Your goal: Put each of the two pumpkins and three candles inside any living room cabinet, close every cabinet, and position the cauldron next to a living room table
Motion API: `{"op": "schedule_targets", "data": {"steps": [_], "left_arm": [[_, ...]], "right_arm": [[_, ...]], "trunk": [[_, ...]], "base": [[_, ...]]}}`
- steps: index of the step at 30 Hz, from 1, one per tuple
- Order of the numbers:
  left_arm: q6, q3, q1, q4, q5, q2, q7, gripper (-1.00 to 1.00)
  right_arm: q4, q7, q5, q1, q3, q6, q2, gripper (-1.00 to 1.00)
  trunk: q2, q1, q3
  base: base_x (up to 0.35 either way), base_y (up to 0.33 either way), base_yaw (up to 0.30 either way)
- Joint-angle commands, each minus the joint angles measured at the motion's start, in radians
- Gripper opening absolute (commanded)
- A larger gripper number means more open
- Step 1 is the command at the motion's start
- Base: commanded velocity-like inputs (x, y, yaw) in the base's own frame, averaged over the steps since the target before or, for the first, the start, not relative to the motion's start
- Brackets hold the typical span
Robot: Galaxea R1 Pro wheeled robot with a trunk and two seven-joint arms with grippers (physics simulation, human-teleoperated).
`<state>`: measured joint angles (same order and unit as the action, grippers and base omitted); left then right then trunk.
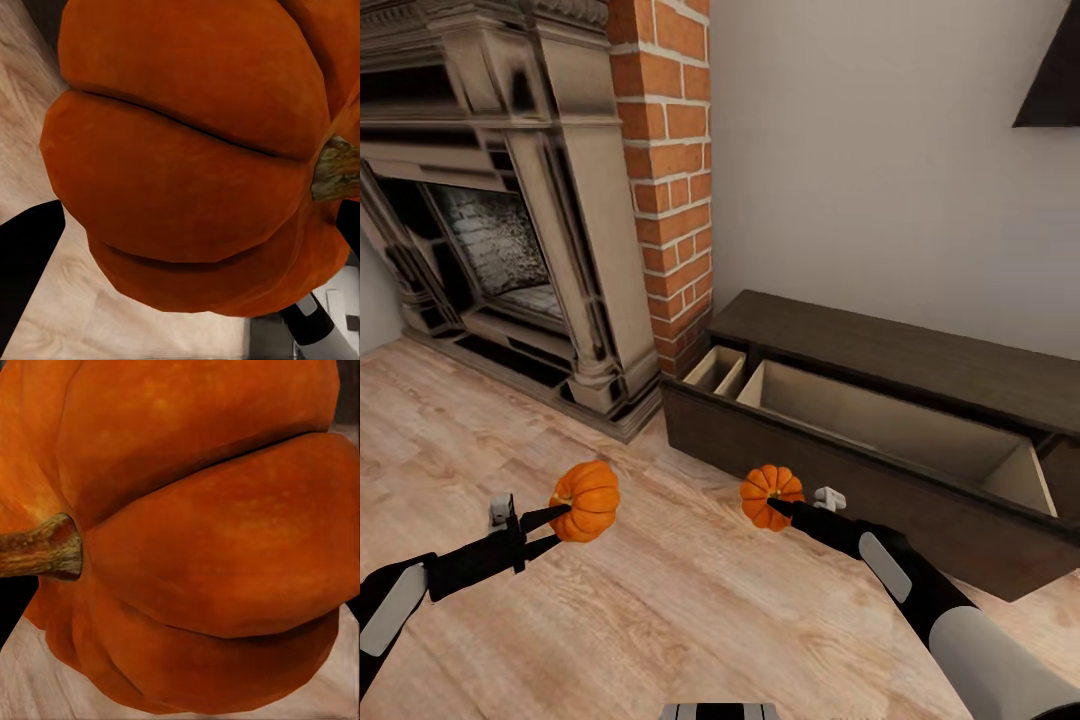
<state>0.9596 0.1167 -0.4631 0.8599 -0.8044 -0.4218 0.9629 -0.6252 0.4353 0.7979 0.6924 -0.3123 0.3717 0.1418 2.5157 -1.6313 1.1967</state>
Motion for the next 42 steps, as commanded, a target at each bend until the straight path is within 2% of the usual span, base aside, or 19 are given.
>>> {"op": "schedule_targets", "data": {"steps": [1,42], "left_arm": [[0.007,0.001,0.0,0.001,-0.005,0.0,0.002,-1.0],[0.007,0.001,0.0,0.001,-0.004,0.0,0.001,-1.0]], "right_arm": [[-0.001,-0.003,0.01,0.001,-0.003,0.003,0.001,-1.0],[0.001,0.0,0.017,0.001,0.005,-0.022,0.001,-1.0]], "trunk": [[0.0,0.001,-0.003],[-0.009,0.019,-0.164]], "base": [[0.0,0.0,-0.289],[0.0,0.0,-0.289]]}}
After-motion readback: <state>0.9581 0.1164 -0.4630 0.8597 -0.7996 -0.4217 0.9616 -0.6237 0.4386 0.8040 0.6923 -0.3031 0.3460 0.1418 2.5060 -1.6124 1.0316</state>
